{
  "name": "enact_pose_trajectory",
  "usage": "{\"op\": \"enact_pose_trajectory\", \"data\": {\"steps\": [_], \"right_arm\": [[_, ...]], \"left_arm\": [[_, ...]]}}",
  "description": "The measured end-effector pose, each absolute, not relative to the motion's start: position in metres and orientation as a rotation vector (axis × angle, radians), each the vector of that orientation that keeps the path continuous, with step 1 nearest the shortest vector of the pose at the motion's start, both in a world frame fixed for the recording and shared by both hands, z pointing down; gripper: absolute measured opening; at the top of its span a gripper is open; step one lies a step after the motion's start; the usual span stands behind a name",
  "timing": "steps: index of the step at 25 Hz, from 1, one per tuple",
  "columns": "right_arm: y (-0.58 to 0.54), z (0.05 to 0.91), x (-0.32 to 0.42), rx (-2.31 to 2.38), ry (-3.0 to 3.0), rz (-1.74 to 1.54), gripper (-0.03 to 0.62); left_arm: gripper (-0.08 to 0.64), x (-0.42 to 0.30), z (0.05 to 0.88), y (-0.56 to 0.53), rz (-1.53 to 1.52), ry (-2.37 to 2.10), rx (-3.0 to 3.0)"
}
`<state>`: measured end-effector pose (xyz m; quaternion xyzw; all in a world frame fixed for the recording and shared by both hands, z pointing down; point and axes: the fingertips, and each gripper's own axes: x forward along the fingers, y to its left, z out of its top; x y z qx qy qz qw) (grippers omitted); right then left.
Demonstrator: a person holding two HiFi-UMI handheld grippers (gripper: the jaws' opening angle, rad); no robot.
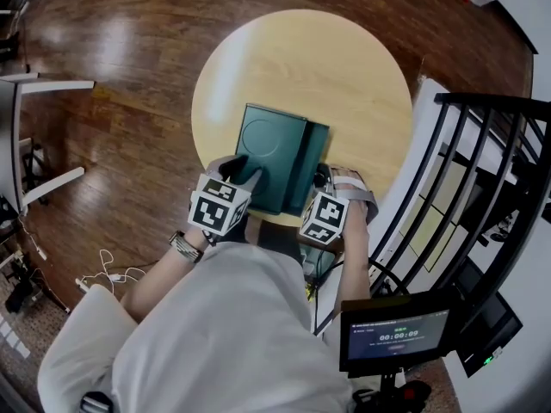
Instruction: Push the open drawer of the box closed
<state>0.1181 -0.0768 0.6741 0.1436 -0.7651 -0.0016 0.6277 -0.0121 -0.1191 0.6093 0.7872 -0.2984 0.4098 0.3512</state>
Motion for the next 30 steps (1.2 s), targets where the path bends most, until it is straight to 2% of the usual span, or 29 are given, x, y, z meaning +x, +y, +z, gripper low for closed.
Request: {"op": "enact_pose_trajectory", "data": {"steps": [30], "right_arm": [[-0.089, 0.671, 0.084, 0.302, -1.78, -0.02, 0.074]], "left_arm": [[0.176, -0.013, 0.612, -0.119, 1.043, -0.765, 2.043]]}}
